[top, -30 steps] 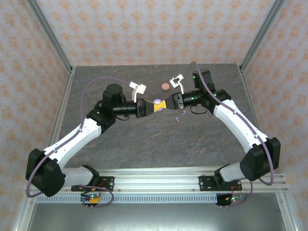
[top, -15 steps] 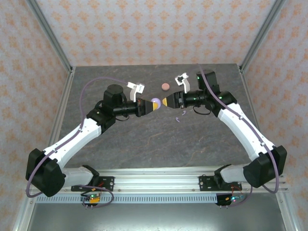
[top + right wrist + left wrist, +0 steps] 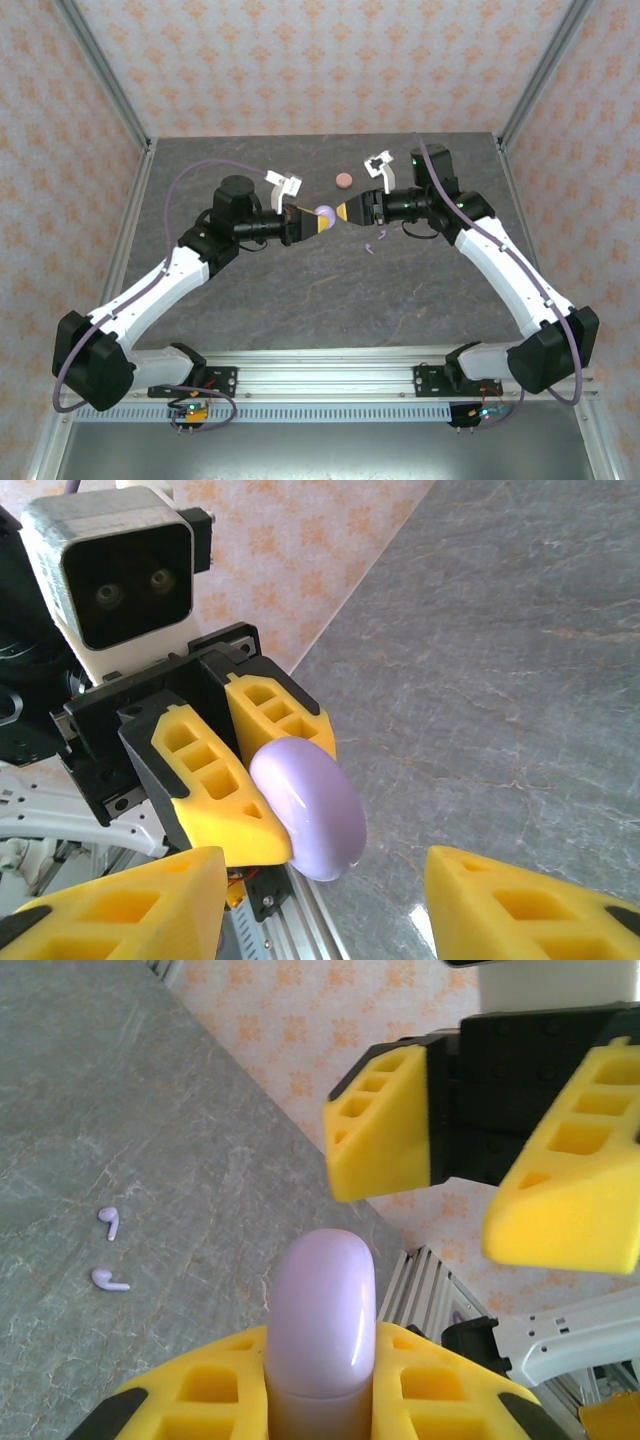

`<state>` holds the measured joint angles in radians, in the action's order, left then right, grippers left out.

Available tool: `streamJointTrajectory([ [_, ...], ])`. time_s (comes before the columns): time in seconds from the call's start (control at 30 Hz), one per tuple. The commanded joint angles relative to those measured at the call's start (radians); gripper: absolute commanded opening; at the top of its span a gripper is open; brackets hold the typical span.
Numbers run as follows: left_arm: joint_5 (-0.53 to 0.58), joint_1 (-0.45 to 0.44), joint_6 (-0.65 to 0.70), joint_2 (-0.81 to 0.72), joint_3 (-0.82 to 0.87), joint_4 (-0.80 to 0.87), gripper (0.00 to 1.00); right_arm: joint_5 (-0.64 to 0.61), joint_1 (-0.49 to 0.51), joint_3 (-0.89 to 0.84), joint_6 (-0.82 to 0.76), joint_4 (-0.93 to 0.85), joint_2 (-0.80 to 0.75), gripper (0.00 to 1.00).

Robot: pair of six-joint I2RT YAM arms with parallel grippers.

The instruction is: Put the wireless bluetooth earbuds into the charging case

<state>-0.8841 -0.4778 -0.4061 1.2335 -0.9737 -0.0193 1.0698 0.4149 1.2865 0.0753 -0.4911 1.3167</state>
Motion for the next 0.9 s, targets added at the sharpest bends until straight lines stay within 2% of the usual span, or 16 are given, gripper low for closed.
streamJointTrajectory([
  [0.0, -0.045, -0.007, 0.082, -0.030, 0.000, -0.047, 0.04, 0.080, 0.007, 0.021, -0.031, 0.010, 0.016, 0.55],
  [0.2, -0.053, -0.031, 0.128, -0.040, 0.037, -0.148, 0.03, 0.129, 0.011, 0.034, -0.061, -0.017, 0.033, 0.55],
  [0.67, -0.061, -0.057, 0.195, -0.041, -0.001, -0.074, 0.01, 0.157, 0.045, 0.057, -0.116, -0.070, 0.048, 0.44],
  [0.87, -0.046, -0.059, 0.187, -0.035, -0.012, -0.055, 0.01, 0.153, 0.047, 0.057, -0.122, -0.077, 0.045, 0.28],
])
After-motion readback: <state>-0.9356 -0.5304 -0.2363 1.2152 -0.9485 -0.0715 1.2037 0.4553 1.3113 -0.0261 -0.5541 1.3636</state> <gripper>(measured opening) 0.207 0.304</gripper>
